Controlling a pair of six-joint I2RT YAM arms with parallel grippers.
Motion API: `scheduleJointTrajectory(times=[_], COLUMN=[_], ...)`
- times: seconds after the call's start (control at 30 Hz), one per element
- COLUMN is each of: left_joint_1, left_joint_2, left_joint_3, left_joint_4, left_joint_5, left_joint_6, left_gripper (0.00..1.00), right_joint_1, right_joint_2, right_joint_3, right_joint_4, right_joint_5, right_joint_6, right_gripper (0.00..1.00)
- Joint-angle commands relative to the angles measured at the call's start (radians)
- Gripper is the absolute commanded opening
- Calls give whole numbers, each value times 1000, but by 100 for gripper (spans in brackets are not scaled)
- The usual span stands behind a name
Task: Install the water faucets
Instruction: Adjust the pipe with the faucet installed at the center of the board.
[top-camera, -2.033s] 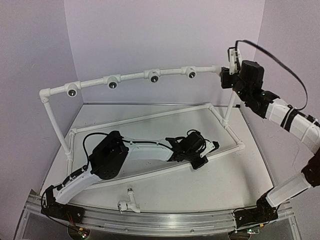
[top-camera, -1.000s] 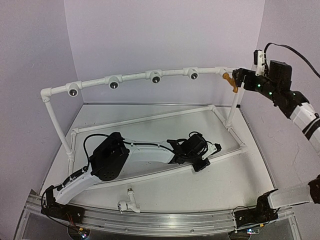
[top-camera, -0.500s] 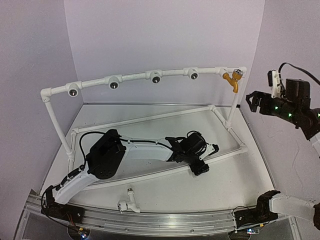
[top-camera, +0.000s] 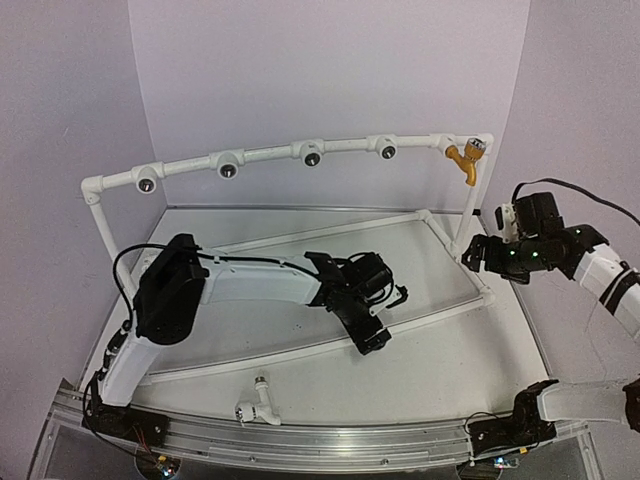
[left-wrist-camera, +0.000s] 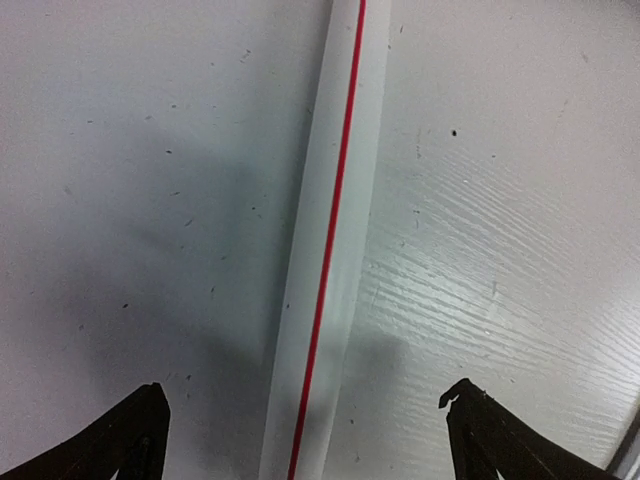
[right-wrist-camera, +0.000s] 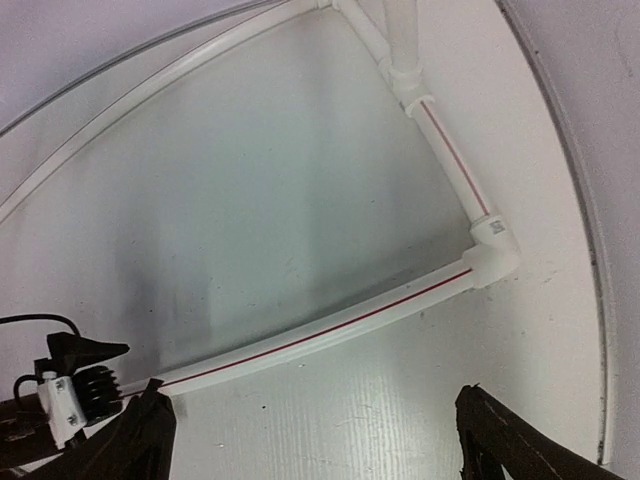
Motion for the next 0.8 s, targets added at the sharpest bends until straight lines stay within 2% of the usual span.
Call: scheduleJointTrajectory(times=[0.0,0.13,0.27,0.37,0.53,0.7,0.77], left_joint_1=[4,4,5,9,72,143,186], left_joint_2=[-243,-366,-457,-547,-704,-760,-768], left_joint_3=[-69,-165,-291,-420,-633,-738,-778], left_joint_4=[-1,13,26,59,131,137,147], left_joint_5=[-54,-79,-117,-152,-173,-235,-236], left_joint_6=[-82,-156,-235,-318,-490,-589,-622], left_gripper=[100,99,99,98,98,99,100], right_joint_1=[0,34,187,252,243,181,118], right_joint_2=[51,131,281,410,570,661,663], right_joint_3=[-103,-163,-103,-12,75,94,70], right_joint_4=[150,233,243,243,260,289,321], right_joint_5=[-231,-258,-58,17,157,177,150], right_joint_6=[2,-11,-20,-24,-47,-66,-58], right_gripper=[98,98,98,98,98,98,98])
